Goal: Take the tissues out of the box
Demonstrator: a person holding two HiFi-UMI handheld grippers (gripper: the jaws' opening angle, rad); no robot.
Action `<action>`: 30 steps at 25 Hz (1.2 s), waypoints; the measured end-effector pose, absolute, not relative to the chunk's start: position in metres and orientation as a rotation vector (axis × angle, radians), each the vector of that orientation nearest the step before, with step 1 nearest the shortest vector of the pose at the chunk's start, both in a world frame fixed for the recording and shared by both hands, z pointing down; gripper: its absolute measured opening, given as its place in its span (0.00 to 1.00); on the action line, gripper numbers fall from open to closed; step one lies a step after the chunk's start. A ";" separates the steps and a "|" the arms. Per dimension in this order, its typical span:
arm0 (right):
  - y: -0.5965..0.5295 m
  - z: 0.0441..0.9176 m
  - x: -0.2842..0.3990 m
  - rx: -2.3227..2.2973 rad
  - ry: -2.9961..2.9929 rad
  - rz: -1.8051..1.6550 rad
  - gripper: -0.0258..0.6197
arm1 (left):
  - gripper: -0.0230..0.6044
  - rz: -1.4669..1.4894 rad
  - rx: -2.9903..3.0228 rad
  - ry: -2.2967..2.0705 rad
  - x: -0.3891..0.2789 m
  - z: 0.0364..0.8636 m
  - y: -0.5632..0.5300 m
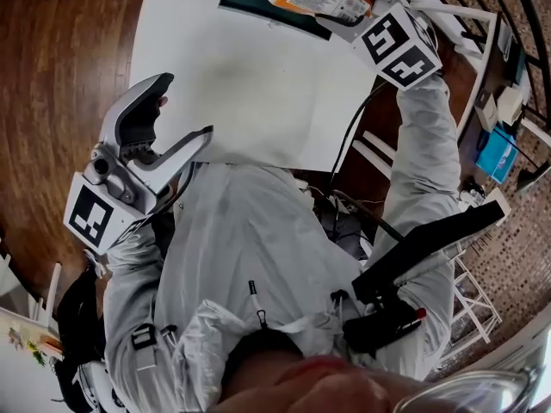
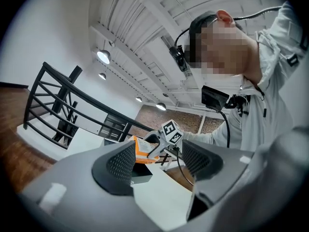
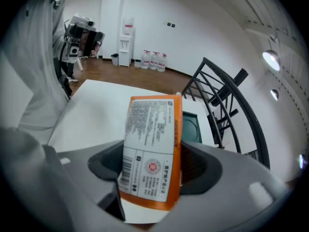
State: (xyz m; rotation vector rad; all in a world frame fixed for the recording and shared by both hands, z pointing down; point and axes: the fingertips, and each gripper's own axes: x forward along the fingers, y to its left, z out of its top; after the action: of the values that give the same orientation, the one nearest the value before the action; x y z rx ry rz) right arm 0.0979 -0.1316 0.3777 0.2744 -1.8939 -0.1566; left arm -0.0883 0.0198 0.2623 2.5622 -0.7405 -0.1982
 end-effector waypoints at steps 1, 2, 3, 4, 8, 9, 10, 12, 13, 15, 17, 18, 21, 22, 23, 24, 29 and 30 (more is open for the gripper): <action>-0.126 0.368 0.098 0.261 -1.895 -0.169 0.56 | 0.55 -0.199 2.570 -0.732 -0.086 0.260 0.021; -0.118 0.359 0.098 0.244 -1.899 -0.177 0.56 | 0.55 -0.199 2.576 -0.722 -0.083 0.259 0.022; -0.109 0.350 0.098 0.227 -1.906 -0.179 0.56 | 0.55 -0.195 2.582 -0.712 -0.079 0.257 0.023; -0.098 0.342 0.097 0.210 -1.915 -0.177 0.56 | 0.55 -0.188 2.588 -0.704 -0.076 0.257 0.025; -0.047 0.341 0.100 0.110 -1.904 -0.160 0.56 | 0.55 -0.132 2.635 -0.716 -0.066 0.254 0.030; -0.033 0.349 0.102 0.084 -1.895 -0.145 0.56 | 0.55 -0.121 2.647 -0.726 -0.065 0.252 0.031; -0.020 0.358 0.104 0.064 -1.892 -0.121 0.56 | 0.55 -0.113 2.654 -0.737 -0.064 0.251 0.032; 0.001 0.382 0.108 0.034 -1.885 -0.062 0.56 | 0.55 -0.104 2.660 -0.751 -0.063 0.250 0.034; 0.011 0.397 0.109 0.019 -1.875 -0.037 0.56 | 0.55 -0.101 2.660 -0.751 -0.063 0.249 0.035; 0.025 0.429 0.109 -0.006 -1.855 0.004 0.56 | 0.55 -0.099 2.656 -0.738 -0.062 0.249 0.039; 0.032 0.456 0.109 -0.014 -1.842 0.035 0.57 | 0.55 -0.089 2.660 -0.737 -0.060 0.248 0.041; 0.034 0.467 0.110 -0.016 -1.837 0.048 0.57 | 0.55 -0.075 2.668 -0.745 -0.059 0.248 0.041; 0.041 0.486 0.110 -0.036 -1.841 0.073 0.59 | 0.55 -0.049 2.672 -0.763 -0.060 0.248 0.044; 0.043 0.489 0.108 -0.041 -1.855 0.078 0.61 | 0.55 -0.051 2.669 -0.768 -0.062 0.246 0.045; 0.043 0.490 0.107 -0.042 -1.873 0.087 0.66 | 0.55 -0.055 2.668 -0.774 -0.063 0.244 0.047; 0.044 0.489 0.106 -0.038 -1.896 0.103 0.73 | 0.55 -0.059 2.670 -0.779 -0.063 0.241 0.048; 0.026 0.418 0.104 0.164 -2.136 0.169 0.81 | 0.55 -0.030 2.710 -0.798 -0.064 0.230 0.056; 0.022 0.389 0.106 0.239 -2.216 0.175 0.83 | 0.55 -0.037 2.716 -0.799 -0.064 0.227 0.055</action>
State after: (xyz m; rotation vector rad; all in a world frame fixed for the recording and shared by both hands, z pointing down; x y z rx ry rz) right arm 0.1059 0.0216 0.3890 0.2387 -2.2156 0.1755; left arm -0.0639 0.0550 0.2270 2.7163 -0.7991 -0.0368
